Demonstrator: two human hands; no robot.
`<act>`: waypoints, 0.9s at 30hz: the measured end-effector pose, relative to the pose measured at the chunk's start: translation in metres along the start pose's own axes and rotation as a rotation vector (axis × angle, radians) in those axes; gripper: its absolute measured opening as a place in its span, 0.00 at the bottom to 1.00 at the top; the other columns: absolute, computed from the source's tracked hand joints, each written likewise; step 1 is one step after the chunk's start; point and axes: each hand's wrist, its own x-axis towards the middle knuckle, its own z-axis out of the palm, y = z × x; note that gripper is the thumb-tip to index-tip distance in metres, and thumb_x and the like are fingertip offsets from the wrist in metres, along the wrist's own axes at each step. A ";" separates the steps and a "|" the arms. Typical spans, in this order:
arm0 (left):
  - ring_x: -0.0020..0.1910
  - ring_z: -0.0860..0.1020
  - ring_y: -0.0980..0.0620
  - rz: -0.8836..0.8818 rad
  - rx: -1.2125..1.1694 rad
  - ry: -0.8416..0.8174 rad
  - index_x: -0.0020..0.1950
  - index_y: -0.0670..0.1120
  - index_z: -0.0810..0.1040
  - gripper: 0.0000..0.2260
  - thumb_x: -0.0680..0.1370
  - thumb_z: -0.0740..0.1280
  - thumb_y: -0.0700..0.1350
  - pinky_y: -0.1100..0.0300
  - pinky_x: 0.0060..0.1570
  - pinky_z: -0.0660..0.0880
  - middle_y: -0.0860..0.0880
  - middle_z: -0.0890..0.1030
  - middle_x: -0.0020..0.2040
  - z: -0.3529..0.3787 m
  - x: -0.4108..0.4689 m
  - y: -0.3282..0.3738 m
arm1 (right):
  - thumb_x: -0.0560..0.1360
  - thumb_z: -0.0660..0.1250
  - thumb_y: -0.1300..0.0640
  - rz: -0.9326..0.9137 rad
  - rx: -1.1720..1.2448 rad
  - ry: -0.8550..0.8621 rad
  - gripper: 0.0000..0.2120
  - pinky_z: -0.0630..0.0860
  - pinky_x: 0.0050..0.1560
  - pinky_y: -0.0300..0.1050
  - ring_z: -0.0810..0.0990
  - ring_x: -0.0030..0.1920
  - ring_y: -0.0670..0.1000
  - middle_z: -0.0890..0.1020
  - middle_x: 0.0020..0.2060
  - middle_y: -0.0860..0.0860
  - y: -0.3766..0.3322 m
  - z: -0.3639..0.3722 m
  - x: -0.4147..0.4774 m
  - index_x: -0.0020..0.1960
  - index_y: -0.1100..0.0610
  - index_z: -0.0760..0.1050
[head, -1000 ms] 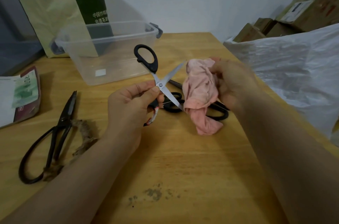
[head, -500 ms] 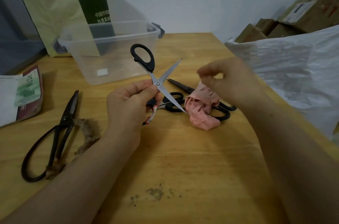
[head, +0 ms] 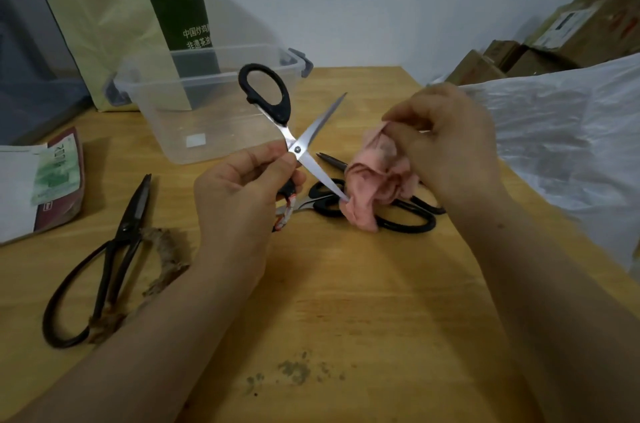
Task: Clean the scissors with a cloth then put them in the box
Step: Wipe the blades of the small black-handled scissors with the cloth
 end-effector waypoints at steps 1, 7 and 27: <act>0.34 0.79 0.52 0.034 -0.004 -0.002 0.46 0.43 0.81 0.05 0.75 0.67 0.35 0.63 0.35 0.76 0.47 0.81 0.34 0.000 0.000 0.002 | 0.74 0.69 0.59 -0.004 0.037 0.013 0.06 0.73 0.49 0.36 0.76 0.46 0.44 0.75 0.48 0.45 -0.001 0.002 0.000 0.49 0.51 0.81; 0.34 0.79 0.53 0.087 -0.017 -0.031 0.48 0.42 0.81 0.05 0.75 0.67 0.35 0.65 0.35 0.75 0.48 0.82 0.33 0.003 -0.004 0.002 | 0.77 0.65 0.61 0.118 0.361 -0.102 0.09 0.78 0.41 0.39 0.81 0.42 0.44 0.81 0.43 0.45 -0.010 0.010 -0.005 0.43 0.48 0.75; 0.40 0.83 0.54 -0.006 0.031 -0.058 0.49 0.45 0.82 0.07 0.73 0.69 0.38 0.65 0.39 0.79 0.47 0.85 0.41 0.009 -0.009 -0.003 | 0.66 0.72 0.66 0.557 1.134 -0.575 0.12 0.82 0.40 0.44 0.82 0.34 0.52 0.83 0.34 0.59 -0.021 0.028 -0.021 0.49 0.68 0.80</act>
